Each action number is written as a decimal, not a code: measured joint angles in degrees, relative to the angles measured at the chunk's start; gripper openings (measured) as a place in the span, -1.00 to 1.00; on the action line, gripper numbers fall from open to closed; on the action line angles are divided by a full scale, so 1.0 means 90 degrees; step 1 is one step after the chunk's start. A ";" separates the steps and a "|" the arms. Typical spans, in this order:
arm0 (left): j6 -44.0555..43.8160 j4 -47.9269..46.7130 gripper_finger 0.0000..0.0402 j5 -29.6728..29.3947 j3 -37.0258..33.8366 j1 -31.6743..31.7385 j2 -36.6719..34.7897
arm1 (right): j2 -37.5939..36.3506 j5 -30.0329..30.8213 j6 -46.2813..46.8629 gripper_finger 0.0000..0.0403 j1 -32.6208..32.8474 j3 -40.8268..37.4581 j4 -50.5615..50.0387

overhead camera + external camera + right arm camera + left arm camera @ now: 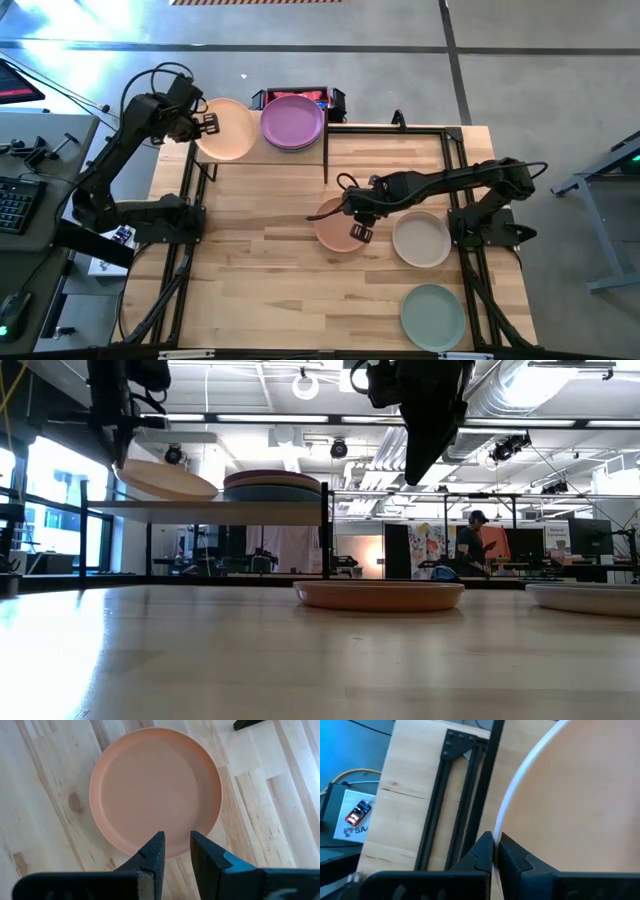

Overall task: Place and stack plates onto a shelf
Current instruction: Put the light pink plate on the shelf

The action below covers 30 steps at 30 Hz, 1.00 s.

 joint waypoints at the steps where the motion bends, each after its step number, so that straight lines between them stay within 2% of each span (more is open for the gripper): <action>1: 0.0039 0.0033 -0.99 0.0048 0.0000 0.0009 0.0068 | 0.0000 0.0000 0.0000 -0.66 0.0000 0.0000 0.0000; 14: 0.0307 0.0081 -0.99 0.0073 0.0002 0.0034 0.0819 | 0.0000 -0.0007 0.0192 -0.66 0.0010 0.0000 0.0000; 25: 0.0324 0.0120 -0.98 -0.0059 0.0002 0.0165 0.0876 | 0.0000 -0.0107 0.0340 -0.66 0.0012 0.0000 -0.0001; 30: 0.0326 0.0252 -0.97 0.0136 0.0002 0.0211 0.0876 | 0.0000 -0.0107 0.0340 -0.66 0.0012 0.0000 0.0000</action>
